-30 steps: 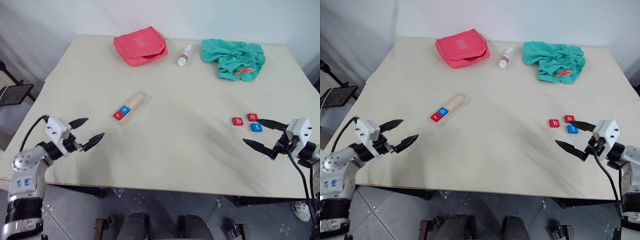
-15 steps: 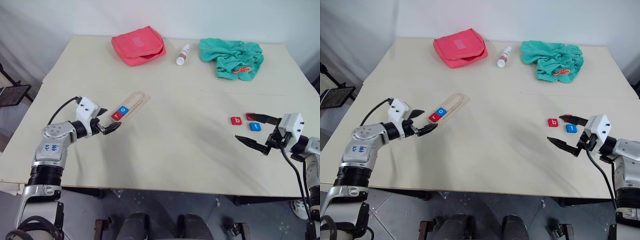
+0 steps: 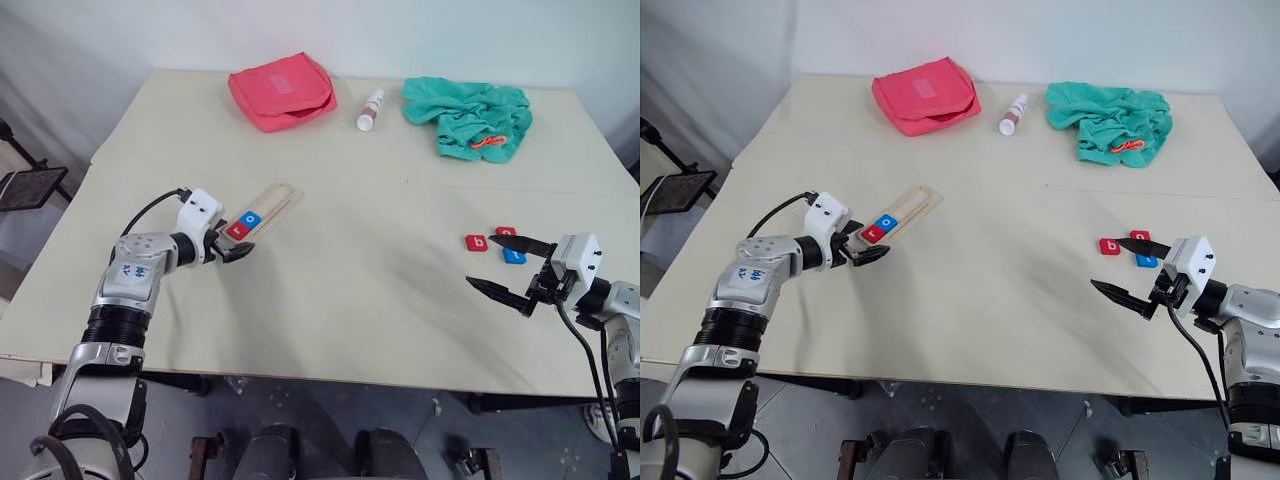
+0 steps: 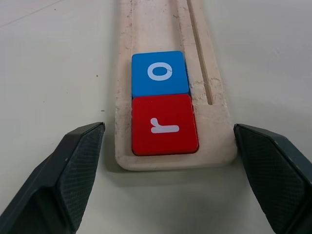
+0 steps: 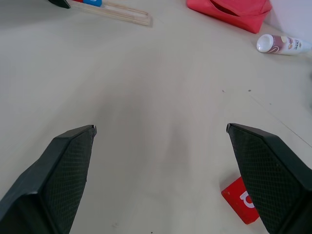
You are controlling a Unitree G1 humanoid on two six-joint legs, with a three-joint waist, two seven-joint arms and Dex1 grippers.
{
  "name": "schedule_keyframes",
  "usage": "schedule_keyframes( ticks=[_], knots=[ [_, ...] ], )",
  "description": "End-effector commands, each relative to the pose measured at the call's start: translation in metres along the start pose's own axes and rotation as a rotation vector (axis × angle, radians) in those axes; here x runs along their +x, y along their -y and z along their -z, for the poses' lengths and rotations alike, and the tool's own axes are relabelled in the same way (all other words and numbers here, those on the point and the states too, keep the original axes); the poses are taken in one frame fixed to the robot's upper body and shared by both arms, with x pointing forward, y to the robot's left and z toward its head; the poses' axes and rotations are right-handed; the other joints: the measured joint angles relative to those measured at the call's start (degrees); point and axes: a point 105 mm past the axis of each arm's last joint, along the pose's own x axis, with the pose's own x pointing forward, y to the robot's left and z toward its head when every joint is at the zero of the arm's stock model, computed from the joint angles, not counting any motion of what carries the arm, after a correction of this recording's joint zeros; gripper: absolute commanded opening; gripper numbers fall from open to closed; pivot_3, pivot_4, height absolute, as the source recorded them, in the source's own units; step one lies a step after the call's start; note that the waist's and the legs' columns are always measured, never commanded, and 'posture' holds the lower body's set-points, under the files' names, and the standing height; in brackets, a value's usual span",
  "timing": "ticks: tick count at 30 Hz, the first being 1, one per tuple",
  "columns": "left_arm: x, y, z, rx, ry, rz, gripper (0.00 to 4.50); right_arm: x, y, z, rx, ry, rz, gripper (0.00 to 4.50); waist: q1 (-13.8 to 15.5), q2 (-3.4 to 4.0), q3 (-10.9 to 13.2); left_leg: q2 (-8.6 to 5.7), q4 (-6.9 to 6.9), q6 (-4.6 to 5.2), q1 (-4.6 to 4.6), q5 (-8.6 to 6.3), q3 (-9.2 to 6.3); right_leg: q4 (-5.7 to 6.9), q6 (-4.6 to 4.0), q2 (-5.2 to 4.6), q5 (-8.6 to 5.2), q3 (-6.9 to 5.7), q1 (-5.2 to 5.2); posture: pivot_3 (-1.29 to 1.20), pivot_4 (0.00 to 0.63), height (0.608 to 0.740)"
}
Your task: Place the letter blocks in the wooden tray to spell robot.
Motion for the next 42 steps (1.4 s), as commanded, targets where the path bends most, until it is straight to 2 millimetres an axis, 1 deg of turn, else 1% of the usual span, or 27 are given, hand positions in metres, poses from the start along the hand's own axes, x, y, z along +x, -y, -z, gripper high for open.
schedule_keyframes(
  ticks=[1, 2, 5, 6, 7, 12, 14, 16, 19, 21, 23, 25, 28, 30, 33, 35, 38, 42],
  knots=[
    [0.008, 0.006, 0.012, -0.002, -0.091, 0.019, 4.50, 0.000, 0.003, -0.008, -0.033, 0.022, 0.009, 4.49, 0.27, 0.00, 0.00, 0.00, 0.00, 0.00, 0.00, 0.00, 0.00, 0.00, 0.00, 0.00, 0.00, 0.00, 0.00, 0.00, 0.150, 0.740],
    [0.009, 0.007, 0.016, -0.009, -0.119, 0.021, 4.50, 0.000, 0.003, -0.008, -0.034, 0.021, 0.009, 4.49, 0.49, 0.01, 0.00, 0.00, 0.02, 0.00, 0.00, 0.00, 0.00, 0.01, 0.00, 0.00, 0.00, 0.01, 0.00, 0.00, 0.150, 0.740],
    [0.009, 0.003, 0.023, 0.005, -0.169, -0.004, 3.90, 0.000, 0.004, -0.009, -0.035, 0.021, 0.013, 4.50, 0.87, 0.02, -0.01, -0.02, 0.05, 0.00, 0.02, 0.00, 0.01, 0.04, 0.00, 0.00, 0.00, 0.04, 0.02, 0.00, 0.150, 0.740],
    [0.009, 0.004, 0.023, 0.002, -0.164, -0.001, 3.58, 0.000, 0.004, -0.009, -0.035, 0.020, 0.014, 4.50, 0.87, 0.02, -0.01, -0.02, 0.06, 0.01, 0.04, 0.00, 0.02, 0.06, 0.00, 0.00, 0.00, 0.06, 0.02, 0.00, 0.150, 0.740],
    [0.010, 0.008, 0.019, 0.031, -0.129, 0.027, 3.41, -0.001, 0.005, -0.009, -0.035, 0.018, 0.017, 4.50, 0.85, 0.03, -0.02, -0.02, 0.06, 0.01, 0.05, 0.01, 0.02, 0.06, 0.00, 0.00, 0.00, 0.06, 0.03, 0.00, 0.150, 0.740],
    [0.010, 0.015, 0.000, 0.137, -0.005, 0.091, 3.41, -0.004, 0.005, -0.009, -0.037, 0.012, 0.021, 4.50, 0.91, 0.03, -0.02, -0.02, 0.06, 0.01, 0.07, 0.01, 0.03, 0.06, 0.00, 0.00, 0.00, 0.08, 0.03, 0.00, 0.150, 0.740],
    [0.009, 0.026, -0.010, 0.214, 0.035, 0.165, 3.41, -0.006, 0.005, -0.009, -0.040, 0.008, 0.022, 4.50, 0.99, 0.02, -0.01, -0.02, 0.05, 0.01, 0.04, 0.01, 0.02, 0.06, 0.00, -0.01, 0.00, 0.06, 0.02, 0.00, 0.150, 0.740],
    [0.008, 0.041, -0.021, 0.289, 0.078, 0.257, 3.41, -0.008, 0.005, -0.008, -0.043, -0.004, 0.023, 4.50, 1.06, 0.02, -0.01, -0.05, 0.05, 0.01, -0.01, 0.00, -0.02, 0.06, 0.00, -0.02, 0.00, 0.01, -0.01, 0.00, 0.150, 0.740],
    [0.009, 0.059, -0.026, 0.428, 0.048, 0.365, 3.41, -0.011, 0.004, -0.008, -0.047, -0.015, 0.019, 4.50, 1.04, 0.01, 0.00, -0.07, 0.05, 0.02, -0.10, 0.00, -0.04, 0.05, 0.00, -0.03, 0.00, -0.06, -0.05, 0.00, 0.150, 0.740],
    [0.012, 0.066, -0.029, 0.453, 0.043, 0.399, 3.41, -0.013, 0.003, -0.008, -0.048, -0.018, 0.017, 4.50, 1.01, 0.01, 0.00, -0.07, 0.05, 0.02, -0.11, 0.00, -0.03, 0.04, 0.00, -0.02, 0.00, -0.08, -0.05, 0.00, 0.150, 0.740],
    [0.016, 0.079, -0.035, 0.473, 0.040, 0.462, 3.41, -0.017, 0.002, -0.007, -0.050, -0.029, 0.013, 4.50, 0.99, 0.01, 0.00, -0.07, 0.05, 0.02, -0.11, 0.00, -0.02, 0.04, 0.00, -0.01, 0.00, -0.08, -0.06, 0.00, 0.150, 0.740],
    [0.020, 0.095, -0.042, 0.509, 0.036, 0.531, 3.41, -0.022, 0.000, -0.006, -0.054, -0.045, 0.014, 4.50, 1.03, 0.00, 0.00, -0.07, 0.05, 0.04, -0.12, 0.01, -0.02, 0.04, 0.00, -0.02, 0.00, -0.08, -0.05, 0.00, 0.150, 0.740],
    [0.026, 0.124, -0.058, 0.557, 0.079, 0.639, 3.41, -0.029, -0.003, -0.004, -0.050, -0.066, 0.034, 4.50, 1.17, -0.03, 0.02, -0.08, 0.06, 0.06, -0.16, 0.01, -0.03, 0.03, 0.01, -0.02, 0.00, -0.11, -0.05, 0.00, 0.150, 0.740],
    [0.027, 0.138, -0.065, 0.570, 0.106, 0.678, 3.41, -0.031, -0.005, -0.003, -0.049, -0.071, 0.040, 4.50, 1.11, -0.03, 0.02, -0.09, 0.06, 0.07, -0.19, 0.02, -0.04, 0.01, 0.01, -0.03, 0.00, -0.11, -0.05, 0.00, 0.150, 0.740],
    [0.031, 0.150, -0.069, 0.571, 0.112, 0.695, 3.41, -0.034, -0.008, -0.003, -0.046, -0.073, 0.049, 4.50, 0.90, -0.03, 0.02, -0.07, 0.03, 0.08, -0.19, 0.01, -0.01, -0.03, 0.01, -0.01, 0.00, -0.11, -0.06, 0.00, 0.150, 0.740],
    [0.033, 0.156, -0.067, 0.573, 0.104, 0.700, 3.41, -0.036, -0.011, -0.003, -0.044, -0.073, 0.057, 4.50, 0.77, -0.02, 0.02, -0.04, 0.03, 0.07, -0.18, 0.02, 0.03, -0.05, 0.01, 0.02, 0.00, -0.10, -0.07, 0.00, 0.150, 0.740],
    [0.035, 0.173, -0.059, 0.583, 0.076, 0.734, 3.41, -0.047, -0.014, -0.002, -0.039, -0.088, 0.090, 4.50, 1.02, -0.02, 0.01, -0.04, 0.05, 0.10, -0.17, 0.03, 0.04, -0.05, 0.01, 0.01, 0.00, -0.07, -0.06, 0.00, 0.150, 0.740],
    [0.033, 0.183, -0.057, 0.586, 0.067, 0.737, 3.41, -0.054, -0.017, -0.001, -0.032, -0.099, 0.109, 4.50, 1.10, -0.02, 0.02, -0.08, 0.04, 0.13, -0.19, 0.03, 0.02, -0.10, 0.03, -0.02, 0.01, -0.03, -0.04, 0.00, 0.150, 0.740]
  ],
)
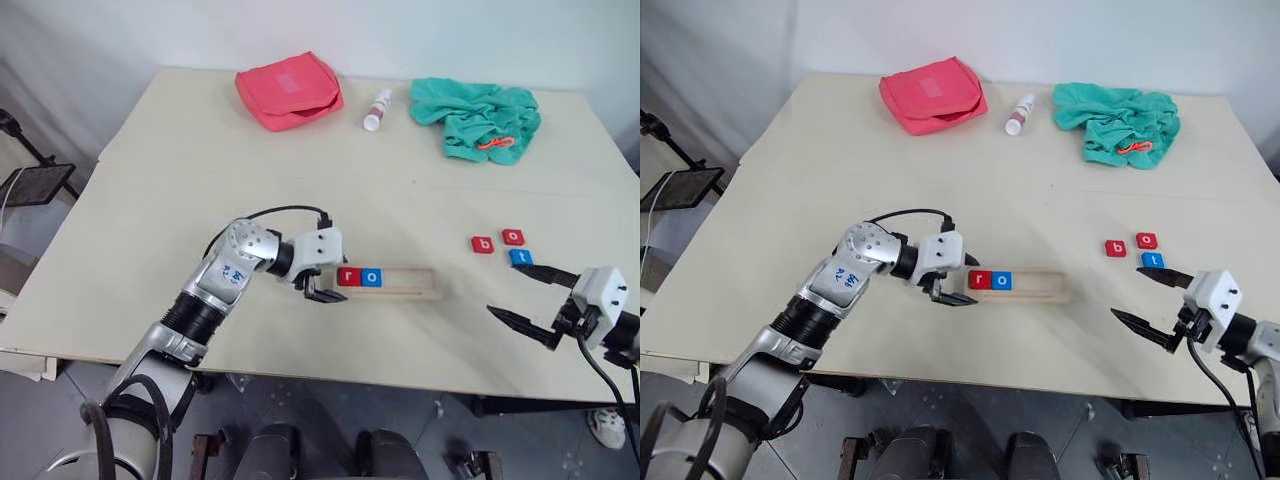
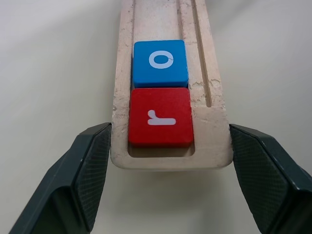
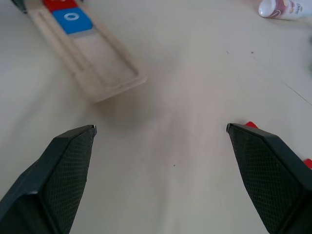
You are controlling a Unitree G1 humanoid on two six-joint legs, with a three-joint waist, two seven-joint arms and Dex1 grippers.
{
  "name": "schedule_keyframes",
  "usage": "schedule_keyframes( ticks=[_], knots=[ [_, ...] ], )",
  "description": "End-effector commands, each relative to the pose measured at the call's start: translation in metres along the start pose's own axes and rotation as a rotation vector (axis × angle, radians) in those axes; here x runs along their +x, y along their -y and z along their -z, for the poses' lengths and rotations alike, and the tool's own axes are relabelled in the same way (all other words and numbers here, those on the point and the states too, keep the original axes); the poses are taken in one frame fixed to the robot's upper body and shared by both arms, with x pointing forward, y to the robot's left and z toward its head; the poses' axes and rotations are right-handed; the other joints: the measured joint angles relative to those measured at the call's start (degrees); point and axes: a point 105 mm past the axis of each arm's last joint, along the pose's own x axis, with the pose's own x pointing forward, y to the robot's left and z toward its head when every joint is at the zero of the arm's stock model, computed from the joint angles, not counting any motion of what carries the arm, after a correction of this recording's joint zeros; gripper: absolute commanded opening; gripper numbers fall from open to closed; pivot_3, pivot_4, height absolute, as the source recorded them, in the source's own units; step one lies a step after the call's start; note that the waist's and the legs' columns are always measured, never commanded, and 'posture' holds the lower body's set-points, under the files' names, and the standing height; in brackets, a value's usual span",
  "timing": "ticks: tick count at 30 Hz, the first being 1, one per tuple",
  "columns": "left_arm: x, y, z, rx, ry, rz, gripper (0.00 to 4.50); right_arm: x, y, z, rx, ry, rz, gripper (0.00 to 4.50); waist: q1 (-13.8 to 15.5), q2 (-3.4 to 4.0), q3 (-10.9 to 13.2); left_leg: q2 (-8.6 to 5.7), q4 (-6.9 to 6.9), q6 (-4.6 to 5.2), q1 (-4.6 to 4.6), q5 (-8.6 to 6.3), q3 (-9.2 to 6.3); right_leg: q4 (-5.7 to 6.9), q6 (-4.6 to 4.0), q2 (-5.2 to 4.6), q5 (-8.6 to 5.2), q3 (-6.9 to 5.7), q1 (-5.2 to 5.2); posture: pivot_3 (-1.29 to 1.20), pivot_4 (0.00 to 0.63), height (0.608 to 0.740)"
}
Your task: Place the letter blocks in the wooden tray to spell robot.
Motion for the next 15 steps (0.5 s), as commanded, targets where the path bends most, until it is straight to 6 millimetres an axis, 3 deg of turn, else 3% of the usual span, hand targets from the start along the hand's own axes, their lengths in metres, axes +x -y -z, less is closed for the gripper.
schedule_keyframes(
  ticks=[1, 7, 12, 15],
  knots=[
    [0.003, 0.004, -0.014, 0.042, 0.010, -0.012, 3.41, -0.010, 0.007, -0.012, -0.033, 0.027, 0.040, 4.50, 0.02, 0.00, 0.00, 0.00, 0.00, 0.00, 0.00, 0.00, -0.01, -0.01, 0.00, 0.01, 0.00, -0.01, 0.01, 0.00, 0.150, 0.740],
    [0.007, 0.009, -0.018, 0.037, 0.013, -0.017, 3.41, -0.016, 0.006, -0.010, -0.032, 0.029, 0.040, 4.50, 0.04, 0.00, 0.00, 0.00, 0.00, 0.01, 0.00, 0.01, 0.00, -0.05, 0.00, 0.01, 0.00, 0.00, 0.03, 0.00, 0.150, 0.740],
    [0.008, 0.012, -0.017, 0.039, 0.005, -0.015, 3.41, -0.026, -0.014, -0.003, 0.004, -0.029, -0.129, 4.50, 0.10, 0.00, 0.00, 0.01, 0.00, 0.01, 0.00, 0.01, -0.01, -0.06, 0.00, 0.02, 0.00, -0.01, 0.04, 0.00, 0.150, 0.740],
    [0.009, 0.013, -0.017, 0.040, 0.004, -0.011, 3.41, -0.027, -0.011, -0.001, 0.002, -0.047, -0.144, 4.50, 0.07, 0.00, 0.00, -0.03, 0.01, 0.05, 0.00, 0.01, 0.01, -0.08, 0.02, -0.01, 0.01, 0.02, 0.06, 0.00, 0.150, 0.740]
  ],
)
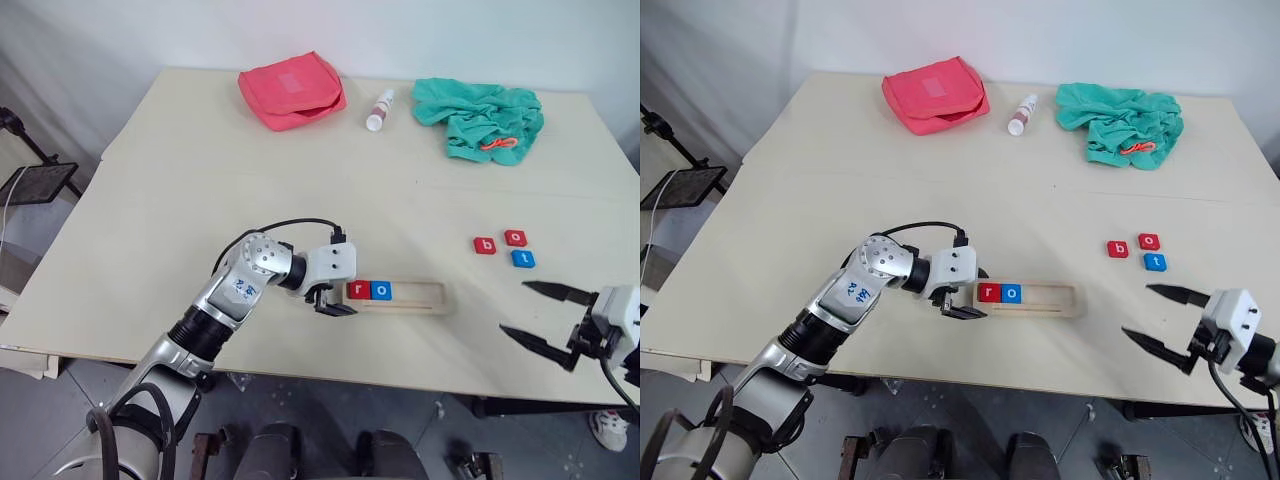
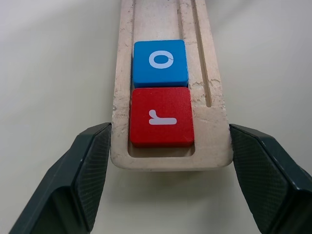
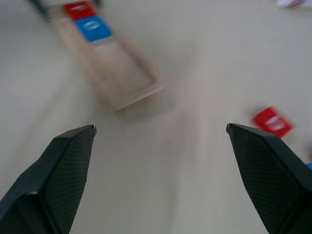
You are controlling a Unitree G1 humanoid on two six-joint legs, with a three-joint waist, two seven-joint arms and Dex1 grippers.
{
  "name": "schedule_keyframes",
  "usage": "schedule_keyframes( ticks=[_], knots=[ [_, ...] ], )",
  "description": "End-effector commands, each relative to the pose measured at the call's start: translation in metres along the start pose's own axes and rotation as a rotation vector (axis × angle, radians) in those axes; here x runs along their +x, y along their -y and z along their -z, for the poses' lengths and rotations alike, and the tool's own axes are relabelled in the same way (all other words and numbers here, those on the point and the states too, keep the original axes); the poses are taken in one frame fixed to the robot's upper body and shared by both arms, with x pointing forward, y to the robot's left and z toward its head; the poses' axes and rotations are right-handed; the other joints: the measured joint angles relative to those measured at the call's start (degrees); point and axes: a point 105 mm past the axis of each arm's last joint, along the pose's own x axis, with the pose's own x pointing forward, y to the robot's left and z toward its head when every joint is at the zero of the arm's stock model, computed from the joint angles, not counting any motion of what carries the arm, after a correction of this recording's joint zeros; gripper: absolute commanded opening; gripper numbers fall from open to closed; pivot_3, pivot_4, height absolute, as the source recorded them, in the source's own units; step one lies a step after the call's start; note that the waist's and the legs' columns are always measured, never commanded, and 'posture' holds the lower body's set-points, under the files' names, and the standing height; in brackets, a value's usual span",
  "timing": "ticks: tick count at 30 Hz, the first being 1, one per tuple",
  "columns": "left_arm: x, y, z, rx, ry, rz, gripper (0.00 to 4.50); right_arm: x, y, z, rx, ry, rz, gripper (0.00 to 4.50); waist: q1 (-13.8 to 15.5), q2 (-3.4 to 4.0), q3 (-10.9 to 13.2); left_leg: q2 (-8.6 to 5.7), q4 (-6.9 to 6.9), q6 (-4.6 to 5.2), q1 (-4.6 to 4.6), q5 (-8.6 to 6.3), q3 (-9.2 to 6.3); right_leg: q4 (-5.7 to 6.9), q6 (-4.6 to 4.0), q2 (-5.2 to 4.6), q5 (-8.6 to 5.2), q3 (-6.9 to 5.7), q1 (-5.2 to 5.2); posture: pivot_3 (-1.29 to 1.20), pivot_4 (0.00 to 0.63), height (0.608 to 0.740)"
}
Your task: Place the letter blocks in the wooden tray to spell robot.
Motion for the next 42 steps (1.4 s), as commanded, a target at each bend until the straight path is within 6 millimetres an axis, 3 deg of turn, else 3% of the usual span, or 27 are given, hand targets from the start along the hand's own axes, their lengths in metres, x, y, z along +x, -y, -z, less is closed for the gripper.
schedule_keyframes(
  ticks=[1, 8, 9, 12, 19, 27, 31, 36, 39, 42],
  knots=[
    [0.000, 0.002, -0.012, 0.052, 0.020, -0.001, 3.41, -0.004, 0.010, -0.009, -0.038, 0.011, 0.007, 4.50, -0.14, 0.00, 0.00, 0.00, 0.01, 0.01, 0.00, 0.01, 0.00, -0.02, 0.00, 0.00, 0.00, 0.00, 0.01, 0.00, 0.150, 0.740],
    [0.002, 0.007, -0.016, 0.044, 0.030, 0.006, 3.41, -0.003, 0.017, -0.006, -0.034, -0.011, 0.024, 4.50, -0.05, 0.01, 0.00, 0.02, 0.01, 0.01, 0.01, 0.01, 0.00, -0.03, 0.01, 0.00, 0.00, 0.01, 0.01, 0.00, 0.150, 0.740],
    [0.002, 0.007, -0.016, 0.043, 0.029, 0.004, 4.12, -0.003, 0.019, -0.005, -0.029, -0.026, 0.032, 4.50, 0.02, 0.00, 0.00, 0.01, 0.01, 0.01, 0.00, 0.01, 0.00, -0.03, 0.01, 0.00, 0.00, 0.00, 0.01, 0.00, 0.150, 0.740],
    [-0.002, 0.002, -0.020, 0.039, 0.055, -0.029, 4.48, -0.004, 0.021, -0.004, -0.021, -0.043, 0.059, 4.50, 0.09, 0.00, 0.00, 0.00, 0.02, 0.01, -0.01, 0.01, -0.01, -0.02, 0.01, -0.02, 0.00, 0.00, 0.01, 0.00, 0.150, 0.740],
    [-0.033, -0.025, -0.052, 0.018, 0.325, -0.164, 4.48, -0.007, 0.024, -0.011, 0.021, -0.041, 0.156, 4.50, 0.05, 0.00, 0.00, 0.01, 0.02, 0.01, -0.02, 0.01, -0.03, -0.01, 0.01, -0.02, 0.01, -0.01, 0.01, 0.00, 0.150, 0.740],
    [-0.074, -0.035, -0.058, -0.011, 0.594, -0.164, 4.48, -0.006, 0.022, -0.006, 0.114, -0.085, 0.294, 4.50, 0.01, 0.01, -0.01, 0.01, 0.02, 0.01, -0.01, 0.01, -0.03, 0.01, 0.01, -0.02, 0.01, -0.05, 0.00, 0.00, 0.150, 0.740],
    [-0.090, -0.035, -0.043, 0.040, 0.662, -0.239, 4.48, -0.002, 0.027, -0.004, 0.168, -0.101, 0.396, 4.50, -0.15, 0.03, -0.02, 0.00, 0.01, 0.01, -0.01, 0.01, -0.03, 0.02, 0.01, -0.03, 0.01, -0.05, -0.01, 0.00, 0.150, 0.740],
    [-0.092, -0.034, -0.015, 0.025, 0.616, -0.279, 4.48, 0.001, 0.028, -0.005, 0.126, -0.125, 0.487, 4.50, -0.08, 0.03, -0.02, 0.00, 0.03, 0.01, 0.02, 0.01, -0.01, 0.04, 0.01, -0.02, 0.01, -0.03, -0.01, 0.00, 0.150, 0.740],
    [-0.098, -0.021, 0.000, 0.006, 0.711, -0.252, 4.48, 0.001, 0.039, -0.006, 0.158, -0.098, 0.664, 4.50, -0.07, 0.03, -0.02, -0.02, 0.03, 0.01, 0.02, 0.01, -0.03, 0.05, 0.03, -0.04, 0.01, -0.03, 0.00, 0.00, 0.150, 0.740],
    [-0.091, -0.002, 0.030, -0.025, 0.663, -0.199, 4.48, 0.007, 0.042, -0.006, 0.225, -0.040, 0.793, 4.50, -0.20, 0.08, -0.05, -0.02, -0.01, 0.01, 0.05, 0.01, -0.05, 0.13, 0.03, -0.03, 0.02, -0.04, -0.04, 0.00, 0.150, 0.740]
  ],
)
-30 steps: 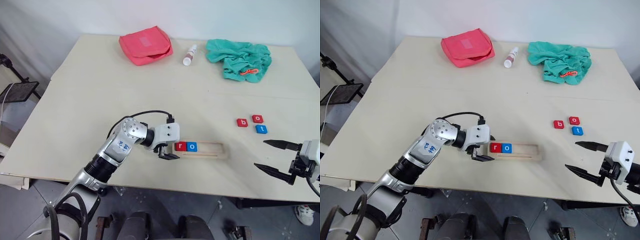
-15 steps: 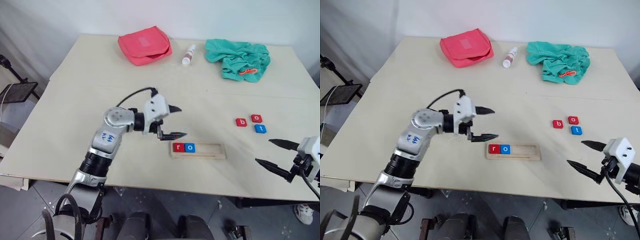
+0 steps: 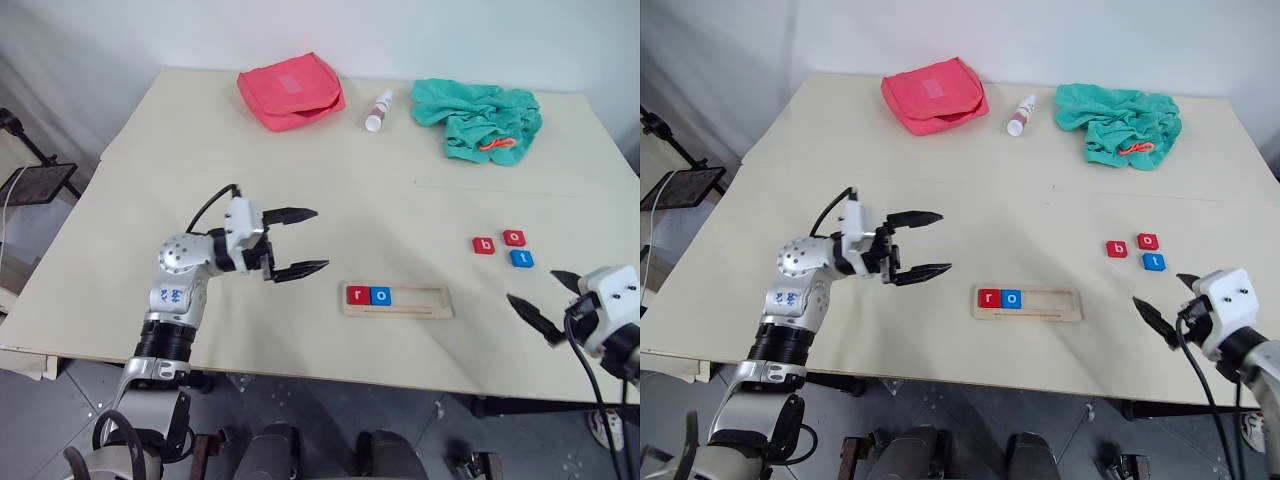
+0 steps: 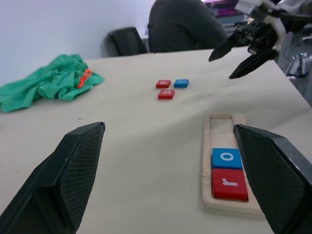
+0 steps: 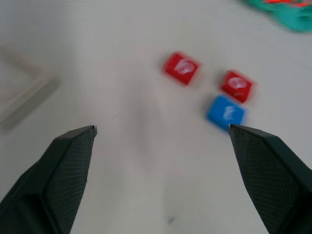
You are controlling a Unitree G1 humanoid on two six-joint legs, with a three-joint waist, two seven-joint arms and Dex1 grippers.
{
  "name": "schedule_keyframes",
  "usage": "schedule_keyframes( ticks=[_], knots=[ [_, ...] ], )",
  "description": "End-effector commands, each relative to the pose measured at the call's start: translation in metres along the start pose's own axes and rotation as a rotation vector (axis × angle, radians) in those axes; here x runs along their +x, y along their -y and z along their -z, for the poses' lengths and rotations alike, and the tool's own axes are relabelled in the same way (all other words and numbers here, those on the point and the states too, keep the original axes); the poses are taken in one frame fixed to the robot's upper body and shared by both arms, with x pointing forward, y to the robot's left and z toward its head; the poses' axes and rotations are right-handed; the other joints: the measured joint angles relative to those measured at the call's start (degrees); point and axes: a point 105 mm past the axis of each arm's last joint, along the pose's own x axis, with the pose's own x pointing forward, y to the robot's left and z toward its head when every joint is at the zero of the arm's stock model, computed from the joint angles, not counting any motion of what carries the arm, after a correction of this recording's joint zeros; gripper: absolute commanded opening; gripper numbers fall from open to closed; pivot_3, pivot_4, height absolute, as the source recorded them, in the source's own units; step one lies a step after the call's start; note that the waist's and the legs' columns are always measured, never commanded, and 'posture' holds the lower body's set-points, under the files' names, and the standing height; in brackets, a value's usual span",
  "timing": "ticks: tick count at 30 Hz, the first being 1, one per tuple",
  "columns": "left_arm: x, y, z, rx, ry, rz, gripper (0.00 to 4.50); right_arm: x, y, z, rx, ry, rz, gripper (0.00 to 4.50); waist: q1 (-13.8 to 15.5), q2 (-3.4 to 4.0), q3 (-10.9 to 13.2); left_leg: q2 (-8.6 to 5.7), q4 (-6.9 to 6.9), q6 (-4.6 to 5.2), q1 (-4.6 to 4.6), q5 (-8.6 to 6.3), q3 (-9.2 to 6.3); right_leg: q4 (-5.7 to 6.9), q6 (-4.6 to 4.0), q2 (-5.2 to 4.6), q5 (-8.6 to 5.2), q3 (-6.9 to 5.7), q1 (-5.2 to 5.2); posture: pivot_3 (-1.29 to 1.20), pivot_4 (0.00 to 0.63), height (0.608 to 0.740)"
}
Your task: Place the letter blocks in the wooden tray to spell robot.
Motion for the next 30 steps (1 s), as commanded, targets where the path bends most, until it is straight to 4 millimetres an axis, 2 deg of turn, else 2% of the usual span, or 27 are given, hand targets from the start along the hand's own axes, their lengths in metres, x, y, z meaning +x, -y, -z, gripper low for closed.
schedule_keyframes(
  ticks=[1, 7, 13, 30],
  knots=[
    [-0.017, 0.017, 0.022, -0.015, -0.037, 0.049, 4.48, 0.000, 0.008, -0.006, 0.041, 0.036, 0.159, 4.50, -0.07, 0.00, 0.00, 0.00, -0.01, 0.00, 0.00, 0.00, 0.00, 0.04, 0.00, 0.00, 0.00, 0.01, -0.03, 0.00, 0.150, 0.740],
    [-0.027, 0.028, 0.042, -0.047, -0.037, 0.095, 4.48, 0.012, -0.003, -0.007, 0.129, 0.049, 0.187, 4.50, -0.03, 0.02, -0.01, -0.06, 0.09, 0.03, 0.00, 0.01, 0.04, 0.14, 0.00, -0.02, 0.00, 0.08, -0.04, 0.00, 0.150, 0.740],
    [-0.028, 0.024, 0.039, -0.021, 0.013, 0.114, 4.48, 0.015, -0.010, -0.008, 0.167, 0.040, 0.142, 4.50, -0.13, 0.02, -0.01, -0.06, 0.03, 0.03, 0.01, 0.02, 0.04, 0.20, 0.00, -0.02, 0.00, 0.07, -0.08, 0.00, 0.150, 0.740],
    [-0.025, 0.024, 0.038, -0.007, 0.007, 0.136, 4.48, 0.017, -0.011, -0.004, 0.182, 0.031, 0.141, 4.50, -0.23, 0.02, -0.01, -0.06, 0.03, 0.03, 0.02, 0.02, 0.04, 0.21, 0.00, -0.02, 0.00, 0.08, -0.08, 0.00, 0.150, 0.740]
  ],
)
